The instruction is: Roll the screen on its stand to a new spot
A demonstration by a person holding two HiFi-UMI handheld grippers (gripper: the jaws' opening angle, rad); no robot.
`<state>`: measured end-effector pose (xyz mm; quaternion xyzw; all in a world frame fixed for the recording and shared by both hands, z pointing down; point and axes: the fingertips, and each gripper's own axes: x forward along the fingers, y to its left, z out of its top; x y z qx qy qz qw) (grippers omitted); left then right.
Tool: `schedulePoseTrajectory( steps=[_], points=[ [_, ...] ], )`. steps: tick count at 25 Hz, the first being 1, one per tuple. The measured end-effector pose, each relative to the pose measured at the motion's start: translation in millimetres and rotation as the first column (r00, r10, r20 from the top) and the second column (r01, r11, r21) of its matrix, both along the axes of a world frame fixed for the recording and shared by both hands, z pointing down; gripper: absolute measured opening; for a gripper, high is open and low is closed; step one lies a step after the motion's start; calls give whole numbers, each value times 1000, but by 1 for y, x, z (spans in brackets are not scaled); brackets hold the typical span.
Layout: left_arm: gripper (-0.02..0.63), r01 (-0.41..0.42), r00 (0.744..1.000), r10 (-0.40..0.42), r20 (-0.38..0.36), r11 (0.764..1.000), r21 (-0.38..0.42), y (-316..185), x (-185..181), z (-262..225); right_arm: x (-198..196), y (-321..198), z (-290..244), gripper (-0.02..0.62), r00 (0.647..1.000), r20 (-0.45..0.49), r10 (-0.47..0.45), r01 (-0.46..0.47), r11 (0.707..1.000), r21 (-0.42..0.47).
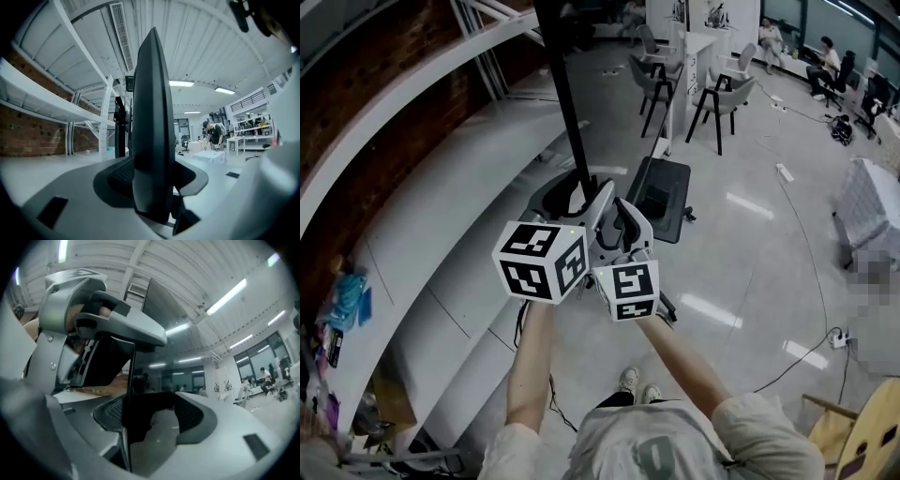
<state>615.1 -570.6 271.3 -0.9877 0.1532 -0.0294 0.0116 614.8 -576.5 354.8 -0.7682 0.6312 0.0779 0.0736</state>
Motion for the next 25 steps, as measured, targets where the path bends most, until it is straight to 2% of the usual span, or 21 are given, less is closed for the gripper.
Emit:
schedulePoseTrajectory(
  steps=[4, 12, 15, 18, 25],
  points=[
    [227, 4, 1000, -4, -12, 1000, -9, -3, -1, 0, 1, -3, 0, 261, 1000, 1, 3, -3, 998, 61],
    [224, -1, 999, 1, -38, 1000, -1, -9, -3, -5, -3, -8, -6, 253, 1000, -20, 12, -11, 998, 54],
    [219, 8, 1000, -8, -24, 1000, -1, -10, -7, -3, -7, -9, -3, 250, 1000, -17, 14, -14, 999, 29],
    [218, 9, 1000, -9, -13, 1000, -6, -5, -13, 0, -13, -4, 2, 249, 1000, -18, 21, -21, 1000, 5],
    [218, -6, 1000, 6, 4, 1000, 4, 7, -44, -1, -43, 8, 0, 245, 999, -3, 38, -38, 999, 16]
  ],
)
